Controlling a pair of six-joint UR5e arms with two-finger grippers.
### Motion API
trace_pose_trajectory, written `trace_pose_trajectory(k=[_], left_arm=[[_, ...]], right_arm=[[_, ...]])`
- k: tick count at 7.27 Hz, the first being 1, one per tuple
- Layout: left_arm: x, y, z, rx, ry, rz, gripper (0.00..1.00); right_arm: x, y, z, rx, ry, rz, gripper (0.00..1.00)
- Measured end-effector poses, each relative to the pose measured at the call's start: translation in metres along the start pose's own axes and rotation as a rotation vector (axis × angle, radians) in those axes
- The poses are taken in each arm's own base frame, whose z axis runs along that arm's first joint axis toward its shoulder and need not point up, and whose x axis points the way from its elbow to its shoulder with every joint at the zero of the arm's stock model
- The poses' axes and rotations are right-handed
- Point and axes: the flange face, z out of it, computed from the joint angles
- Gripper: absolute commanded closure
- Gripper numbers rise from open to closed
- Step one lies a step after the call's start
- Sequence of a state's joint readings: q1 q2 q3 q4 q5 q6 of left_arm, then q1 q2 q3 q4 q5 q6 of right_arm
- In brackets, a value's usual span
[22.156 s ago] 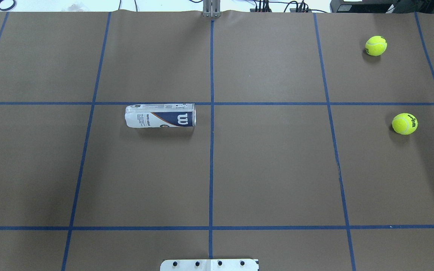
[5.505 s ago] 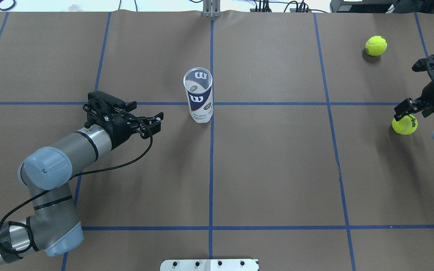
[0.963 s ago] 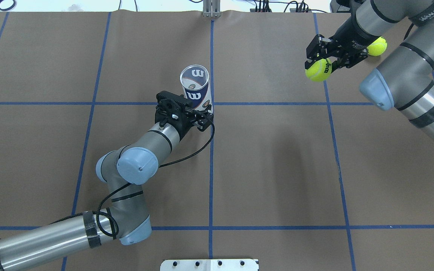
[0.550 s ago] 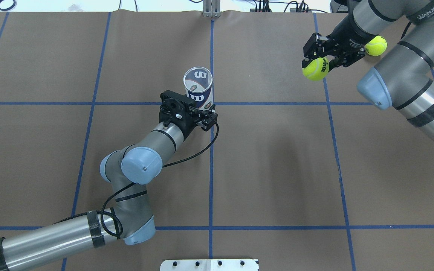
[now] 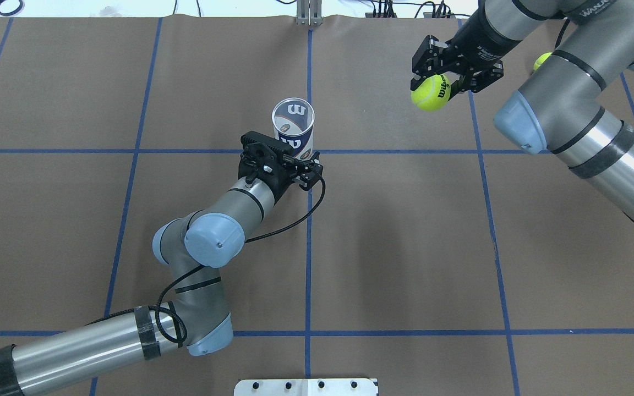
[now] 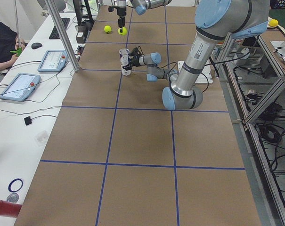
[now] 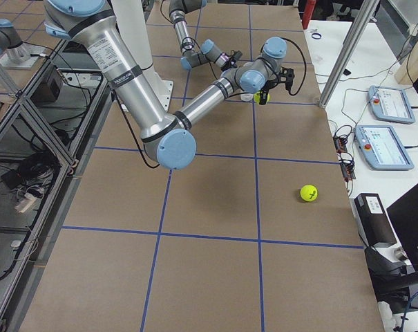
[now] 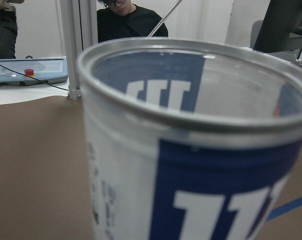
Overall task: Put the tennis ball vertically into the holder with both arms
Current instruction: 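Carry the ball with the right gripper above the can's open top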
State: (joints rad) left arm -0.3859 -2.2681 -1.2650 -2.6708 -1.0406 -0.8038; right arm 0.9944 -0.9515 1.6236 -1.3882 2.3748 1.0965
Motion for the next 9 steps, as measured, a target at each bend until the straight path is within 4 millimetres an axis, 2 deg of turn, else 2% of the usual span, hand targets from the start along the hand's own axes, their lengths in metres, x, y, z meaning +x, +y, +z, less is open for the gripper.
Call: trace_pose_trajectory(k=[2, 3, 7, 9], left_arm=[[-0.002, -0.003, 0.001, 0.003, -0.003, -0.001, 0.01], [-0.002, -0.003, 0.002, 0.005, -0.004, -0.001, 0.01], [-0.002, -0.002, 0.003, 0.002, -0.006, 0.000, 0.02], [-0.001, -0.004, 0.003, 0.006, -0.005, -0.002, 0.15]], right_arm=[[-0.040, 0.012, -0.001, -0.002, -0.031, 0.024, 1.00], [-0.054, 0.018, -0.001, -0.003, -0.043, 0.032, 1.00], [-0.095, 0.037, -0.002, -0.011, -0.079, 0.052, 1.00], [-0.121, 0.050, 0.003, -0.006, -0.091, 0.057, 1.00]])
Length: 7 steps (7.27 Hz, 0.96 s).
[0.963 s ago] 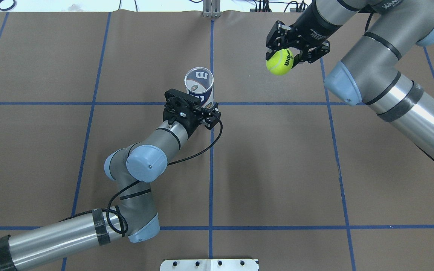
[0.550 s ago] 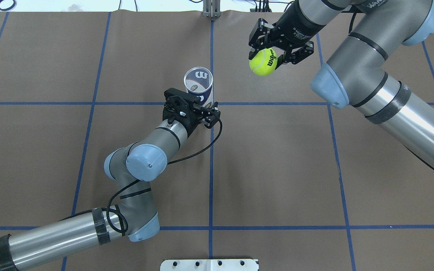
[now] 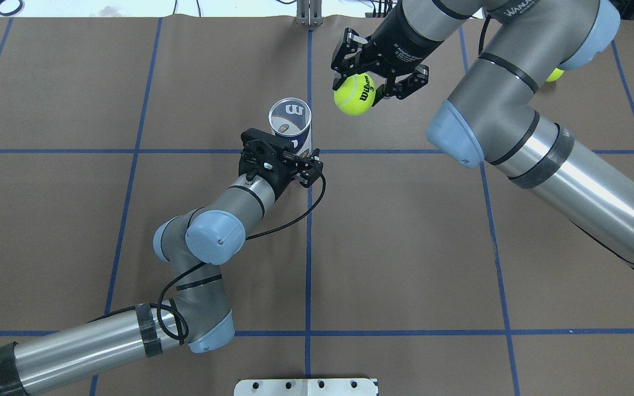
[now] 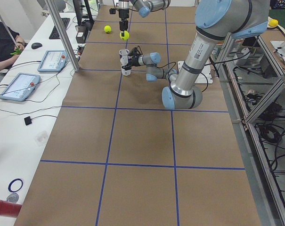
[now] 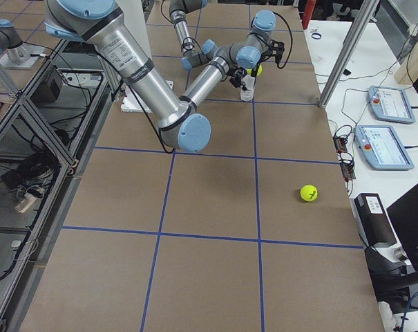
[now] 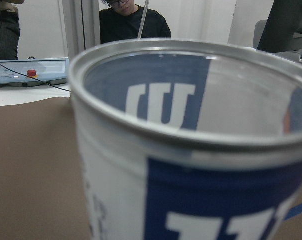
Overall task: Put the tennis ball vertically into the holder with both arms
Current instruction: 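Carry the ball with the right gripper above the can's open top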
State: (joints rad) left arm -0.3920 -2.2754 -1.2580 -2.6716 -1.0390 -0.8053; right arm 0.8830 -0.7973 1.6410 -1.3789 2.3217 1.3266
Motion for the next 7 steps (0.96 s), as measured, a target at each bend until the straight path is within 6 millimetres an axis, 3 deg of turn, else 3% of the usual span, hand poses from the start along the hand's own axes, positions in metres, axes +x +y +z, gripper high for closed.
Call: trace_pose_trajectory(k=[2, 4, 7], left_arm=[[0.000, -0.001, 0.000, 0.001, 0.000, -0.001, 0.17], [-0.001, -0.001, 0.000, 0.002, -0.002, 0.000, 0.17], [-0.003, -0.002, 0.001, 0.004, -0.004, 0.000, 0.17]], right_arm=[[-0.019, 0.011, 0.006, 0.004, -0.009, 0.000, 1.00], [-0.041, 0.029, 0.024, 0.030, -0.006, -0.004, 1.00], [-0.064, 0.028, 0.039, 0.058, 0.005, -0.006, 1.00]])
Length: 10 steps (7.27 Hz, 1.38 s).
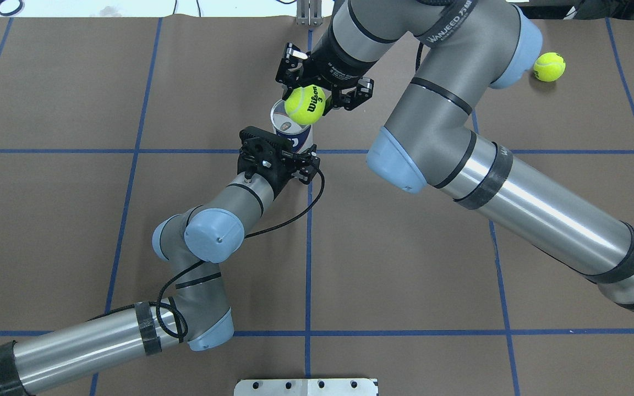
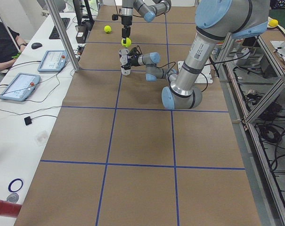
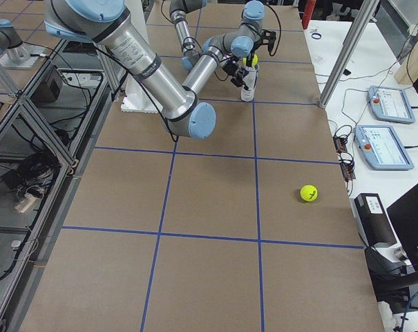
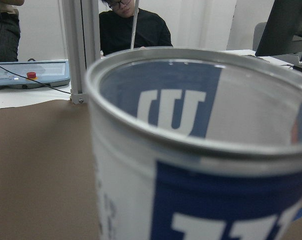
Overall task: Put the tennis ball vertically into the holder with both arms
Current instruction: 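Carry the ball with the right gripper above the can's open top, then open the right gripper to drop the ball into the can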
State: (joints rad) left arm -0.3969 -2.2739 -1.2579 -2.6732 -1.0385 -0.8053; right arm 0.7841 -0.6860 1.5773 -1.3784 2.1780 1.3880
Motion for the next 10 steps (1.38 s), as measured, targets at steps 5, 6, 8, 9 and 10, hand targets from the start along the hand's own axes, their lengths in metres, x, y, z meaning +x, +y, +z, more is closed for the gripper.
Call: trace_pose_trajectory(k=[5, 6, 8, 9, 10], left_arm=[[0.001, 0.002, 0.000, -0.003, 0.001, 0.001, 0.17], [0.000, 0.002, 0.000, -0.003, 0.001, 0.001, 0.17], [0.000, 0.002, 0.000, -0.003, 0.000, 0.002, 0.17], [-0.001, 0.003, 0.000, -0.004, -0.001, 0.003, 0.17], [-0.001, 0.003, 0.000, -0.004, -0.001, 0.002, 0.17]], right_arm=[[-0.010, -0.018, 0.016, 0.043, 0.001, -0.004, 0.97], [-0.011, -0.018, 0.016, 0.044, -0.001, -0.006, 0.95], [-0.016, -0.017, 0.015, 0.043, -0.006, -0.008, 0.43], [-0.017, -0.017, 0.016, 0.043, -0.005, -0.008, 0.13], [-0.017, -0.017, 0.016, 0.042, -0.004, -0.008, 0.05]])
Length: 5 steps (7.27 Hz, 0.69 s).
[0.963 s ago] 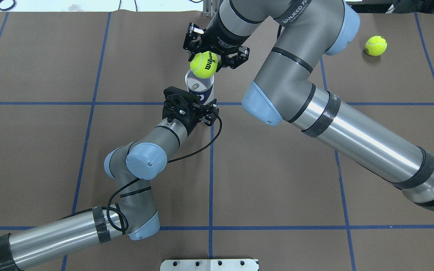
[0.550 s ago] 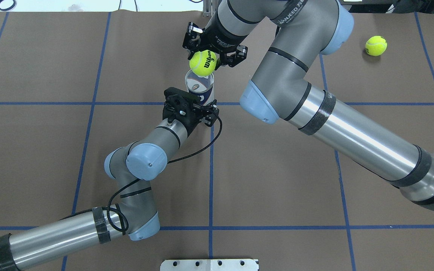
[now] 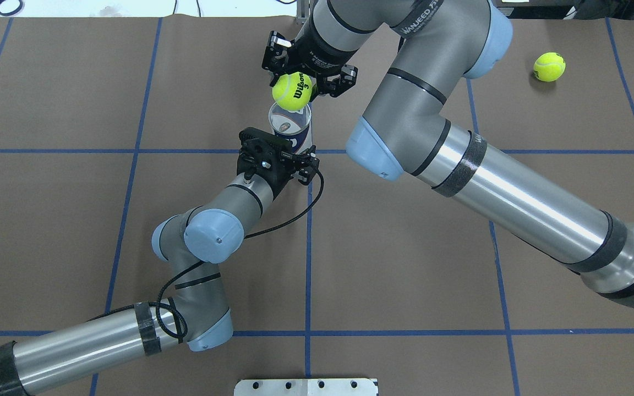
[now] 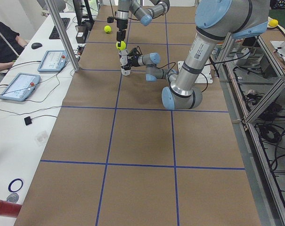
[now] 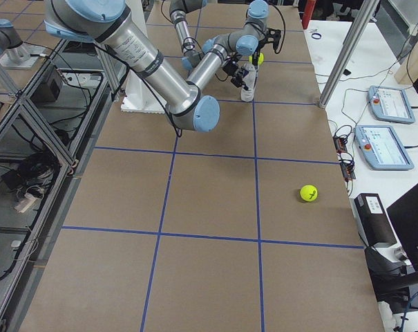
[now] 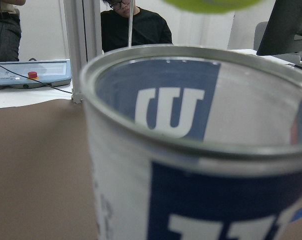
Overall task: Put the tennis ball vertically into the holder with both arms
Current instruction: 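Open the right gripper to drop the ball into the can, then move the right gripper away from the can toward the other yellow ball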
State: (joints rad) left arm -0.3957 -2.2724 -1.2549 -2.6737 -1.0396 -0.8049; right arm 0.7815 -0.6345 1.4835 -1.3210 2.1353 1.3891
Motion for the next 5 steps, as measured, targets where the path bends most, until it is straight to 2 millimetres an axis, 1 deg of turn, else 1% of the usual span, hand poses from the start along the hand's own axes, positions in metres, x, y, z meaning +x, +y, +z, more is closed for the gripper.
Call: trace_pose_trajectory(k=[2, 5], left_arm=[[0.0007, -0.0006, -0.0001, 0.001, 0.002, -0.002, 0.17], [0.0018, -0.0020, -0.0008, 0.004, 0.005, -0.004, 0.17]], right_arm=[[-0.0005, 0.0003, 0.0001, -0.001, 0.000, 0.004, 0.02], [-0.0048, 0.0011, -0.0025, 0.001, -0.006, 0.016, 0.02]])
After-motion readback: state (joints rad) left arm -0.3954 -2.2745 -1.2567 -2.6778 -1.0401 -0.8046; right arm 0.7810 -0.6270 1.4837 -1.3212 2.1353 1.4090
